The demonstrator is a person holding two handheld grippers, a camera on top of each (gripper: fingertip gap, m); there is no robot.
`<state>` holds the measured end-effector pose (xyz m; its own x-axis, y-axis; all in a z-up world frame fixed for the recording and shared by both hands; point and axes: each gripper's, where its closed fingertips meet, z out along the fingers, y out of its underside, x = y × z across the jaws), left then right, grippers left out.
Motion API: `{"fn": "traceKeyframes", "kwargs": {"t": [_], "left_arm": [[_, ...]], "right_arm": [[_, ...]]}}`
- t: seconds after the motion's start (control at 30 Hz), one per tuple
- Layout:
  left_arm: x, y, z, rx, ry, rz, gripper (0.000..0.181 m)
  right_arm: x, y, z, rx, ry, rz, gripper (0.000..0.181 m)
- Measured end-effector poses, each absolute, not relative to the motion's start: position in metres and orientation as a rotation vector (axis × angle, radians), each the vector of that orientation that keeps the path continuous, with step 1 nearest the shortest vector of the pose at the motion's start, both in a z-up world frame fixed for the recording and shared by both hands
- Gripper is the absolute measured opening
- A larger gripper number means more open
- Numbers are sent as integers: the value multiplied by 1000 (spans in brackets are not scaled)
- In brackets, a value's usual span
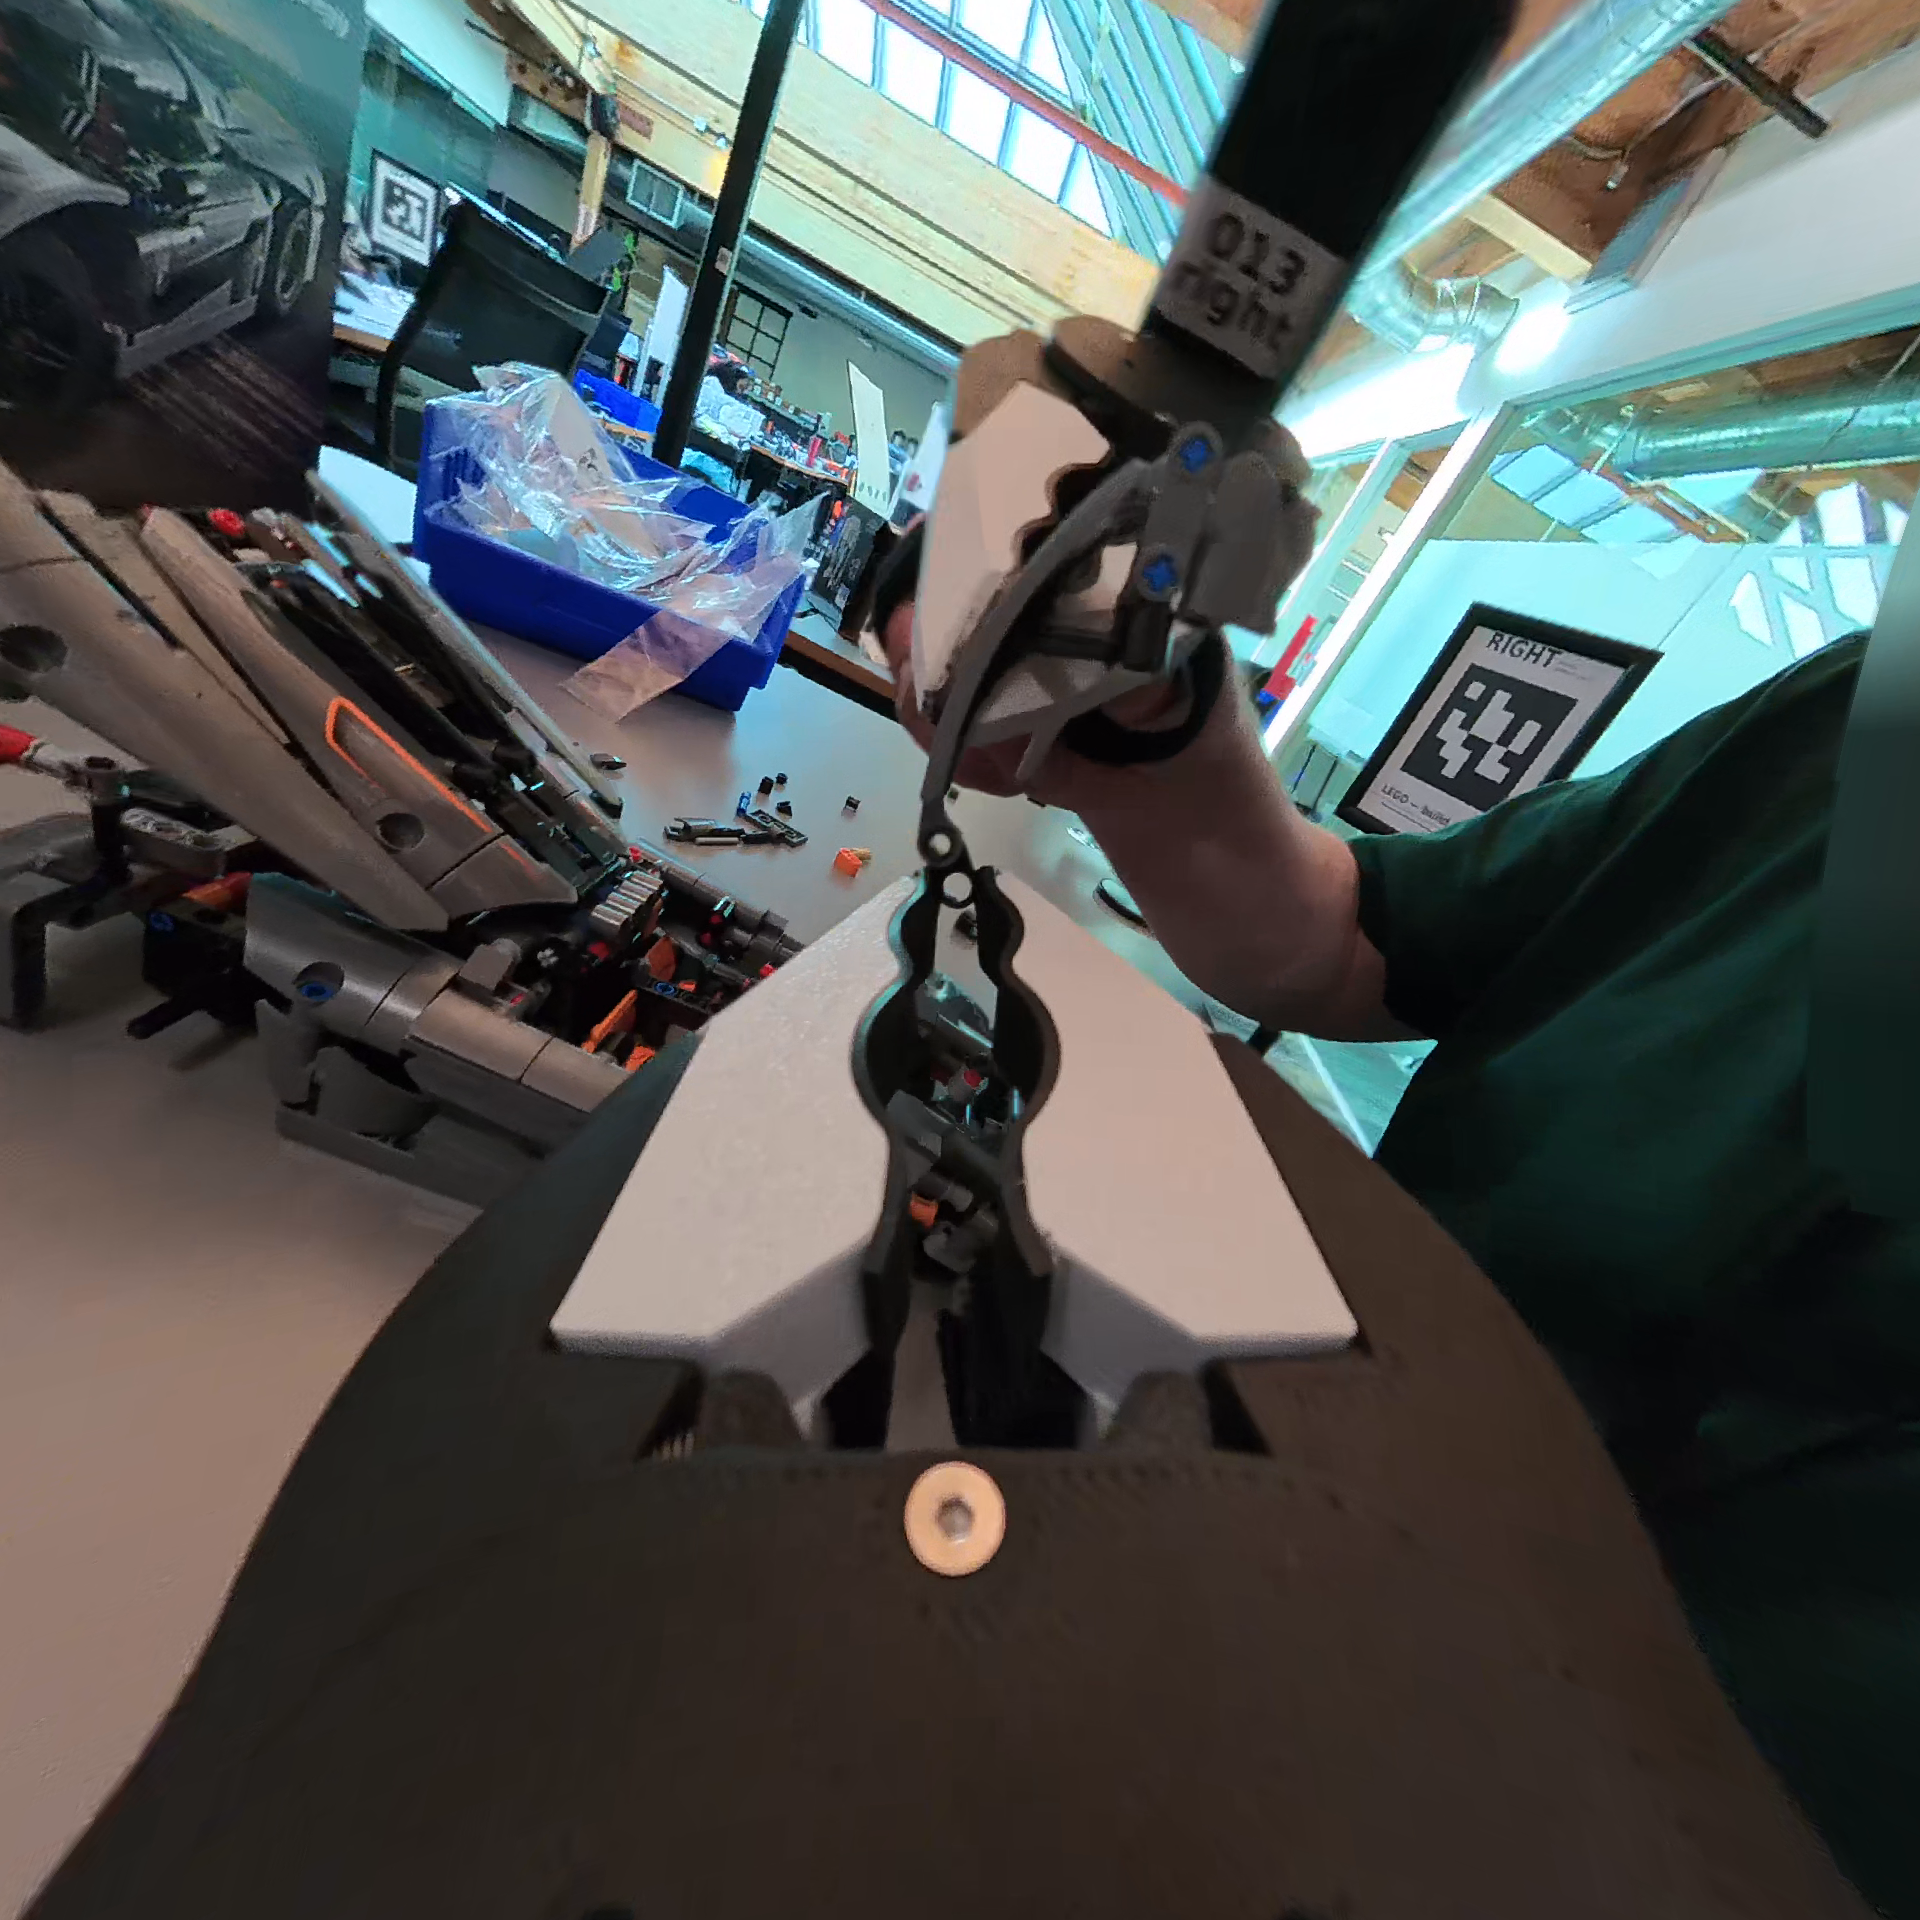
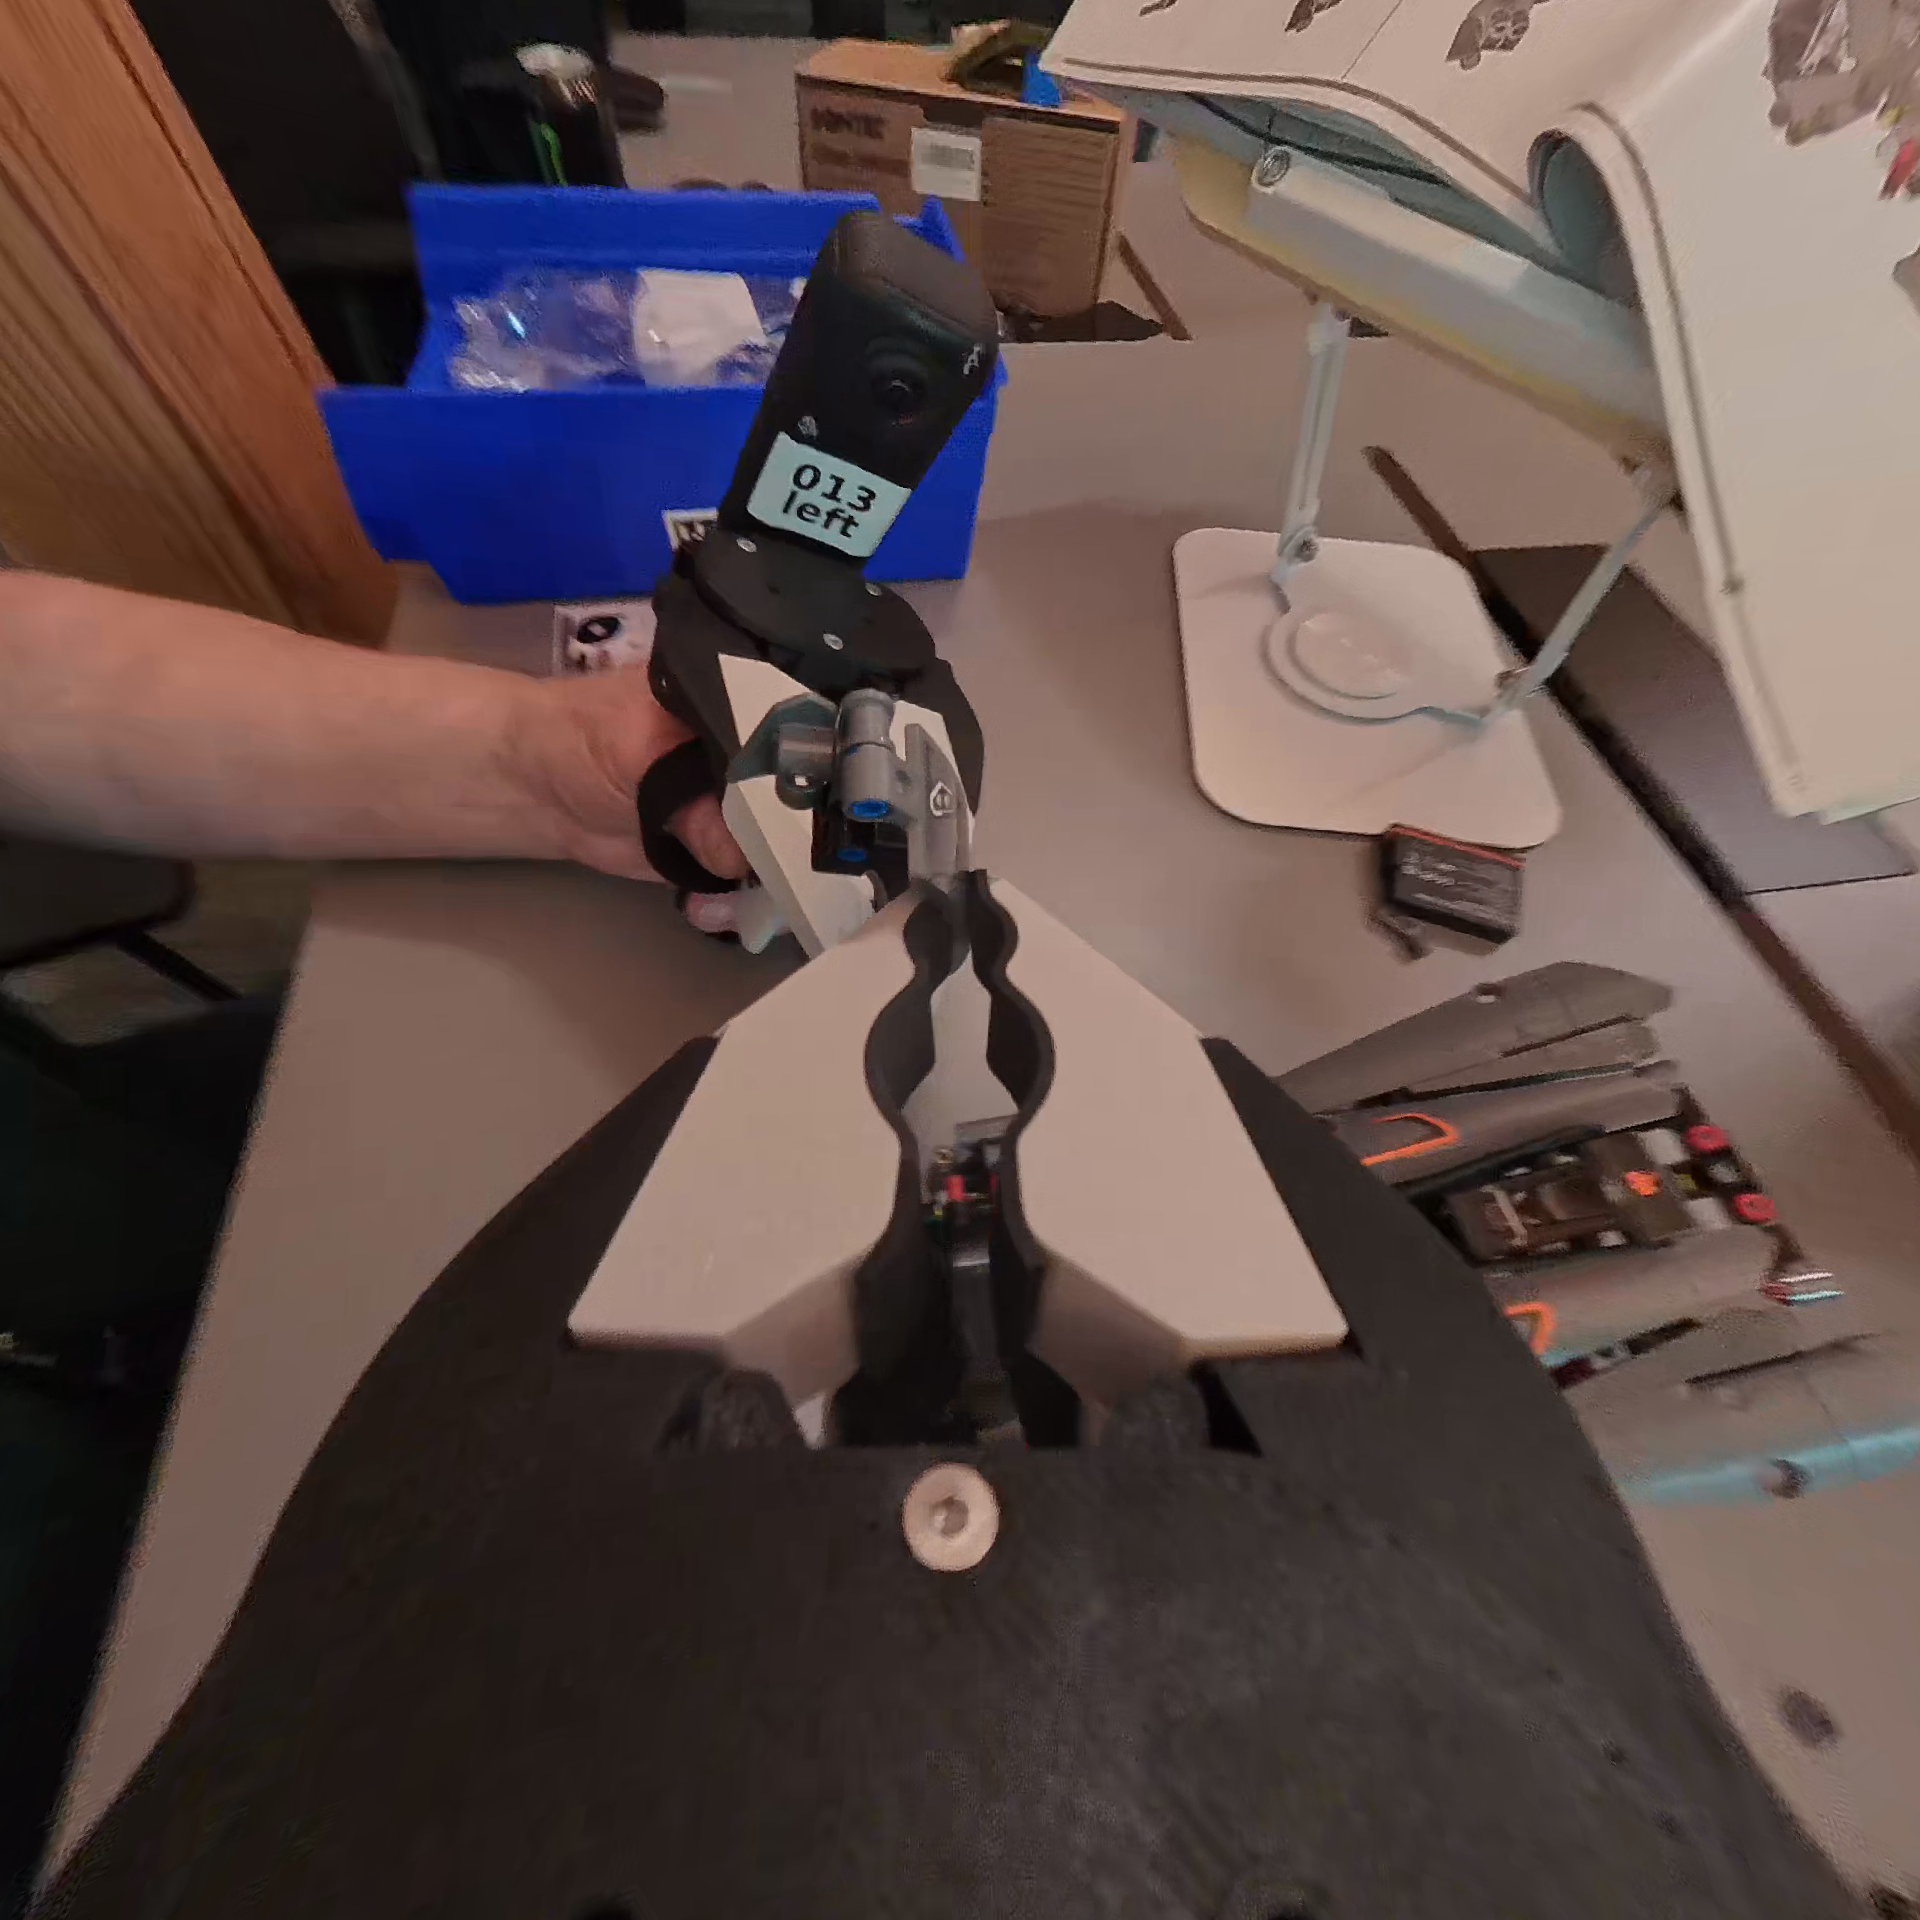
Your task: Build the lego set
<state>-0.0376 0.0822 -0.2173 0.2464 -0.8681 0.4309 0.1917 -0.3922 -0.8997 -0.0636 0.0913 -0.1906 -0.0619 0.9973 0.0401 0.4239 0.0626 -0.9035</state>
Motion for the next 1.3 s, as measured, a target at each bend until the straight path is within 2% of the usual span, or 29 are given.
{"fn": "traceKeyframes", "kwargs": {"t": [0.23,0.33,0.53,0.77,1.3], "left_arm": [[-31,74,-219,-1509,757,-1332,5],[-36,82,-232,-1617,721,-1305,6],[-50,75,-268,-1923,689,-1017,40],[-26,60,-300,-2020,808,-812,61],[-16,68,-307,-2011,845,-686,71]], "right_arm": [[-57,88,-193,-1641,-1523,1437,1],[-59,95,-203,-1614,-1562,1253,1],[-58,101,-238,-1558,-1748,919,1],[-58,101,-273,-1568,-1844,825,1],[-57,104,-286,-1540,-1811,792,1]]}}
